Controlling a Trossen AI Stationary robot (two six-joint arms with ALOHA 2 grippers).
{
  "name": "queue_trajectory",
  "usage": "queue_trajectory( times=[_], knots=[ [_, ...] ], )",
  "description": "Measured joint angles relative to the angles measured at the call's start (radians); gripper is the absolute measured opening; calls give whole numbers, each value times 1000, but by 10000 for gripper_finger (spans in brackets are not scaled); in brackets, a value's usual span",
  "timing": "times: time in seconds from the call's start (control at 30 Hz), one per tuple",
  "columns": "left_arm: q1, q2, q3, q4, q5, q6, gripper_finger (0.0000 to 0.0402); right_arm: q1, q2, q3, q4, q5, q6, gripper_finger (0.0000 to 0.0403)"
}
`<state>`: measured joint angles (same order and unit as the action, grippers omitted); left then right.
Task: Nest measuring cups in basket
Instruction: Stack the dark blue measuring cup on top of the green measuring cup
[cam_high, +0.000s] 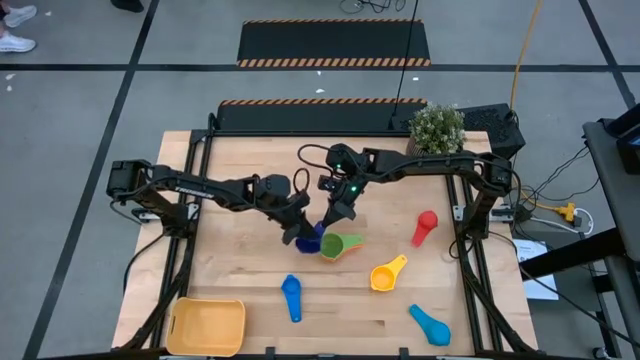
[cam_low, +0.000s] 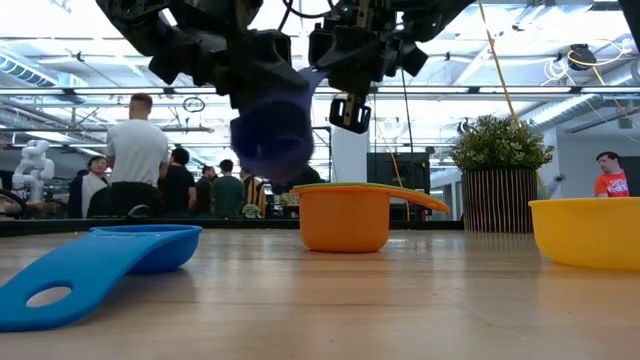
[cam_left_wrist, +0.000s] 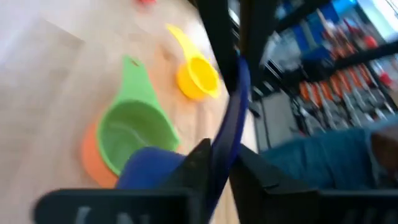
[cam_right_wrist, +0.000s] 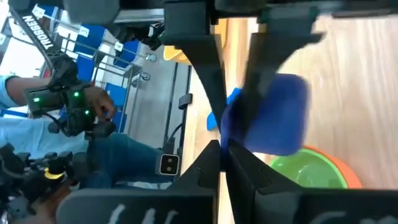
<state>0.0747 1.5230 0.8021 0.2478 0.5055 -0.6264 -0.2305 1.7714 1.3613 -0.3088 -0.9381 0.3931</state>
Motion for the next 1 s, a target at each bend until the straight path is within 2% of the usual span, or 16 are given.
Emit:
queue_trajectory(
  times=[0.2,0.3,0.37,0.47,0.63,0.87,1.0],
  knots=[
    [-40,-35,2,-27,-231,-13,174,-15,0,0,-25,18,39,1],
    [-52,-67,2,-38,-292,-18,222,-24,-2,0,-34,19,70,1],
    [-57,-103,2,-86,-326,-29,239,-26,-13,0,-52,21,83,1],
    [-68,-138,3,-125,-381,-42,239,-30,-42,1,-99,21,94,1],
    [-84,-212,3,-256,-443,-36,209,-32,-103,0,-231,34,92,1],
    [-108,-262,0,-404,-481,-39,163,-22,-213,0,-394,133,119,0],
    [-131,-269,0,-455,-484,-69,149,-3,-287,0,-421,195,165,0]
  ],
)
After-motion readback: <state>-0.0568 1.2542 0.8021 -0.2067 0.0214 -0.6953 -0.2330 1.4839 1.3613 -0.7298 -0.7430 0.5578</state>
